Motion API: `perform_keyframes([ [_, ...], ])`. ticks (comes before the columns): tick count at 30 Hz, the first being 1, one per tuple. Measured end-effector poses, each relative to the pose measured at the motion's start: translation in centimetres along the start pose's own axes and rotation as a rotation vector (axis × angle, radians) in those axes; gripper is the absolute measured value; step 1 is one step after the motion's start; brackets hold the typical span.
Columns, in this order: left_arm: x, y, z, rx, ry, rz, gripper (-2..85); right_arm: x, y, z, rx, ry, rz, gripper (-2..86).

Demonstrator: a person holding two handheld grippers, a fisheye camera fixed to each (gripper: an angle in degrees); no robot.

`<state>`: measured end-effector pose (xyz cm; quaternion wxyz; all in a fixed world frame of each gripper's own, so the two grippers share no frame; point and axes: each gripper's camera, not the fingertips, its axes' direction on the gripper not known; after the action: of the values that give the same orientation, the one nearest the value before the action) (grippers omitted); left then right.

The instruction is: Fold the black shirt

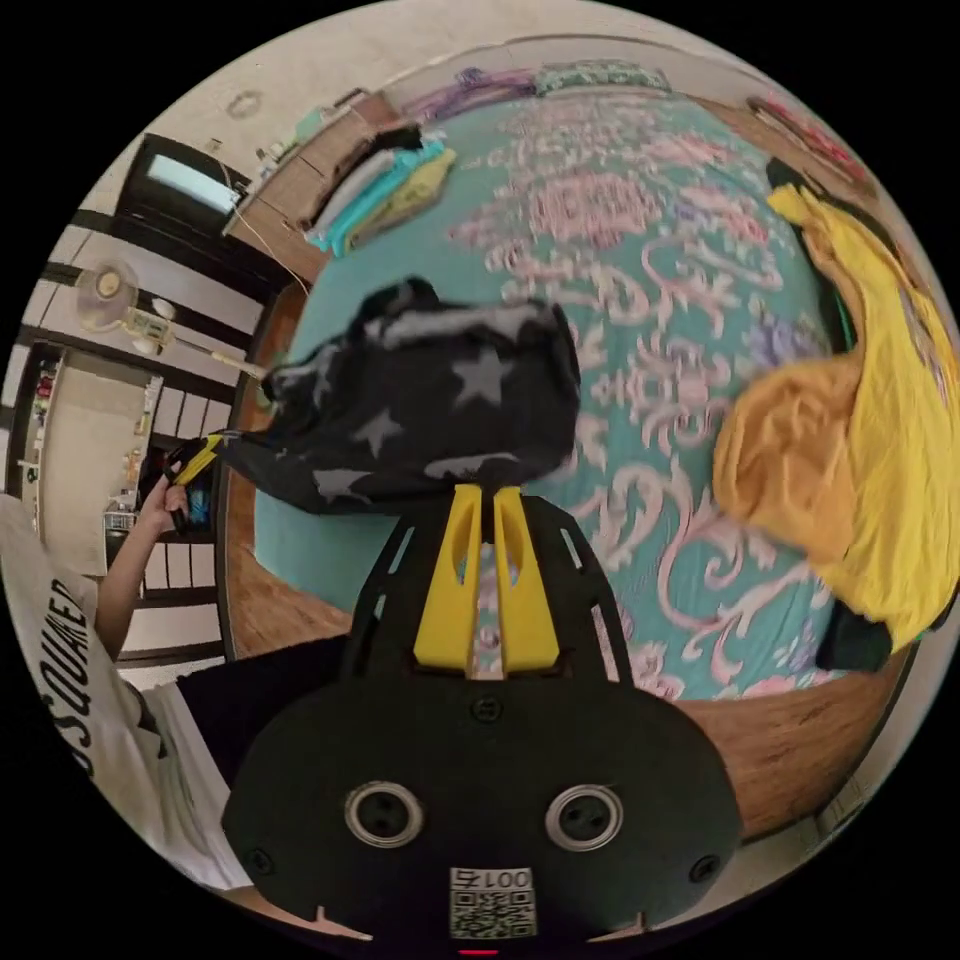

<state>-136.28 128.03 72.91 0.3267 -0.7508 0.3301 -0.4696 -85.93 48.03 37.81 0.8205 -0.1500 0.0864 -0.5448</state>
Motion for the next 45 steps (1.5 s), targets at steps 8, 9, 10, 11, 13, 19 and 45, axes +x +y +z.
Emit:
perform_keyframes([
  [8,19.3,-8.3,-2.0,0.099,0.161,0.284,-0.8,-0.5,-16.5,-13.6,0.389,-0.092,-0.153,1.0],
  [9,20.1,-8.3,-2.2,0.102,0.171,0.281,-0.8,-0.8,-17.1,-14.5,0.402,-0.091,-0.165,1.0],
  [10,21.5,-8.2,-2.5,0.101,0.201,0.274,-0.8,-1.6,-17.8,-15.9,0.418,-0.076,-0.192,1.0],
  [11,22.5,-7.8,-2.8,0.103,0.223,0.277,-0.8,-2.5,-18.2,-16.9,0.423,-0.042,-0.222,1.0],
  [13,23.5,-6.6,-3.1,0.110,0.211,0.311,-0.8,-3.6,-18.1,-17.4,0.412,0.004,-0.270,1.0],
  [19,21.4,0.7,-1.3,0.089,0.112,0.493,-0.9,-2.5,-13.7,-11.4,0.298,0.040,-0.283,1.2],
  [45,20.1,29.2,5.5,-0.362,-0.550,0.207,4.8,-0.2,3.2,8.3,-0.408,0.132,-0.148,2.9],
])
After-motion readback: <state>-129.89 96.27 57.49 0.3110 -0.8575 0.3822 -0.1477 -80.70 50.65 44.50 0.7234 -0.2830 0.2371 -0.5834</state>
